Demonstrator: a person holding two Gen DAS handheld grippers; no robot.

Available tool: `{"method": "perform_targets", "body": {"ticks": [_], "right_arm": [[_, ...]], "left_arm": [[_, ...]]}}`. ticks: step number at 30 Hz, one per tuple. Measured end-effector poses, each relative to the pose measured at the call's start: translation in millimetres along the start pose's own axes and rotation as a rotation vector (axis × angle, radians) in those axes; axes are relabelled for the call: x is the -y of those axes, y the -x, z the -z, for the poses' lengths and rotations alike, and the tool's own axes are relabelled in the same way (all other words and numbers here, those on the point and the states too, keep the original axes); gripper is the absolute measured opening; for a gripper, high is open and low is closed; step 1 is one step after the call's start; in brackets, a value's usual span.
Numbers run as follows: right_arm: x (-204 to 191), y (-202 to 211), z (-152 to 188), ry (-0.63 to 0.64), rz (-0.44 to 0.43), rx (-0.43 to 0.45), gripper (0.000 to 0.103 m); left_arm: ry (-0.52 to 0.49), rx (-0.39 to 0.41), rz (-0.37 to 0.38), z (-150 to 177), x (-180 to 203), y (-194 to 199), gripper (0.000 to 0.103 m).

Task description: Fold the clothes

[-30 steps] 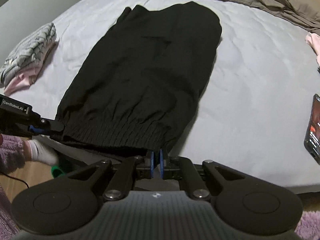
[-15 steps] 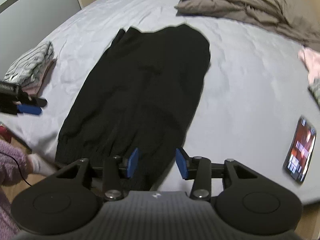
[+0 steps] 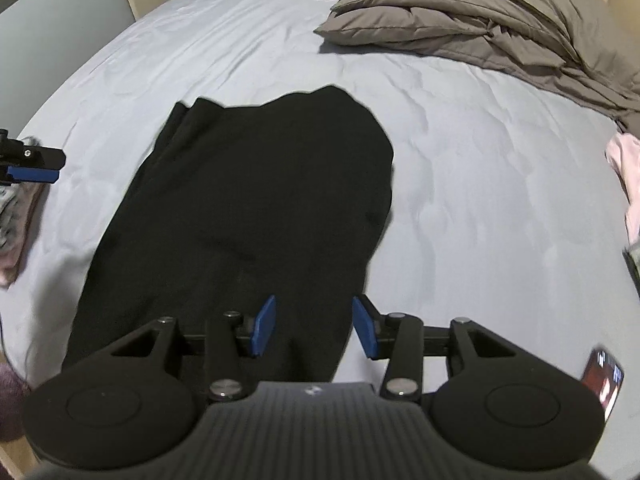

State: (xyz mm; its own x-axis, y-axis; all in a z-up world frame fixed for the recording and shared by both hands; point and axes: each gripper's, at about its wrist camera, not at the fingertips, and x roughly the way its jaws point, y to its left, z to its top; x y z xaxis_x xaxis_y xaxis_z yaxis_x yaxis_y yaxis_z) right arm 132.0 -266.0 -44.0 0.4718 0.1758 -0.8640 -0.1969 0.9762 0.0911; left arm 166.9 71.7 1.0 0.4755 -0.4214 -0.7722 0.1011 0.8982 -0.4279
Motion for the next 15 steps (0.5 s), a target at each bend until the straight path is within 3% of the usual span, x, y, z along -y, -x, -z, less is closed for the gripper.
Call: {"method": "perform_targets", "body": {"ticks": [8, 15], "right_arm": [[22.1, -51.4, -52.3, -0.037, 0.026, 0.035, 0.048], [43.5, -89.2, -80.7, -0.148, 0.051, 0.052, 0.048]], "left_arm": [[-0.061, 0.008, -0.022, -36.2, -1.4, -63.2, 0.045], [-0.092, -0.002, -0.027, -53.7, -7.6, -114.2, 0.045]]}}
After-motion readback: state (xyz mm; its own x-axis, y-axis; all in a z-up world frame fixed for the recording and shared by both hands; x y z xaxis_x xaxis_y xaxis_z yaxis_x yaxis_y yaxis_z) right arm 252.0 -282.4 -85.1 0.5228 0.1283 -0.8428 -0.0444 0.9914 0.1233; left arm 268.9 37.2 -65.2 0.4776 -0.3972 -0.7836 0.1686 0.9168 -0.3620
